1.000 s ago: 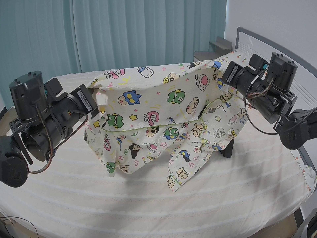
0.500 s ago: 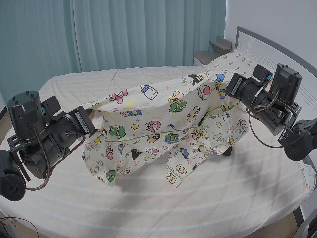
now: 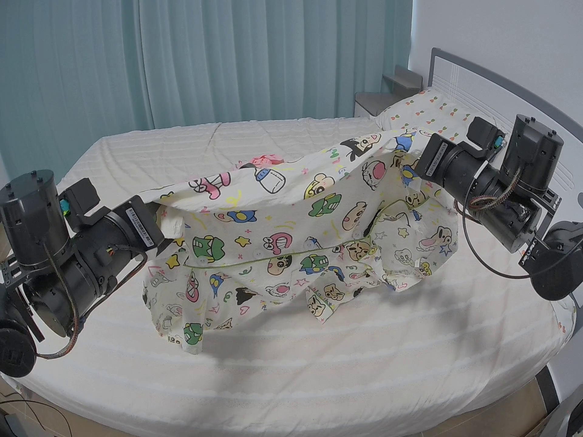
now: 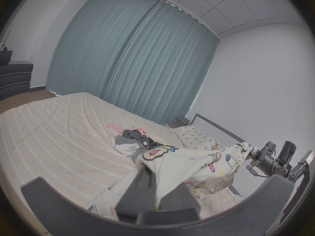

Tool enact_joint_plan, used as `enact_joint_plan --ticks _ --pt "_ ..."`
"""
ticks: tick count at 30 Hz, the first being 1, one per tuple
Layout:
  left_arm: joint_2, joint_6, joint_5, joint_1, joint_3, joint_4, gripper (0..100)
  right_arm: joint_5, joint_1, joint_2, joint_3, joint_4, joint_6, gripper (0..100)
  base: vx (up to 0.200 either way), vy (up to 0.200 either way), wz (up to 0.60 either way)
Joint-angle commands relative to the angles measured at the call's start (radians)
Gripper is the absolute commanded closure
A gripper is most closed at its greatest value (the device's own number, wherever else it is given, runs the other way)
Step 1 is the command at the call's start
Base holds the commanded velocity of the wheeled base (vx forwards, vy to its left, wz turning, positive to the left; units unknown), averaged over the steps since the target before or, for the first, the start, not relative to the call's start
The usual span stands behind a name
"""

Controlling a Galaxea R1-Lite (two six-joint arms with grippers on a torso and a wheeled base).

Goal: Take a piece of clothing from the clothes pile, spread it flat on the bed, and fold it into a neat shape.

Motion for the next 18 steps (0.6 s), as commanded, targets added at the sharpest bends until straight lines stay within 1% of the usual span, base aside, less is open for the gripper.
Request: enact_joint_plan --ticks 1,2,8,11,18 --pt "-0.052 0.001 -0.006 -0.006 0.034 -0.001 100 0.000 0.018 -0.035 0.019 0.004 0.000 100 0.000 0.000 0.00" --pt "-0.057 0.002 -0.008 -0.006 0.039 -0.001 100 0.001 0.024 -0.035 0.029 0.004 0.000 100 0.000 0.000 0.00" --pt "-0.063 0.001 -0.008 -0.003 0.040 -0.001 100 0.003 0.032 -0.026 0.070 0.002 0.009 100 0.000 0.200 0.00" --pt "-0.063 0.001 -0.006 0.002 0.040 0.001 100 0.003 0.032 -0.026 0.070 0.004 0.026 100 0.000 0.200 0.00" --pt "-0.061 0.001 -0.006 0.003 0.045 0.008 100 0.004 0.038 -0.021 0.073 0.004 0.029 100 0.000 0.200 0.00"
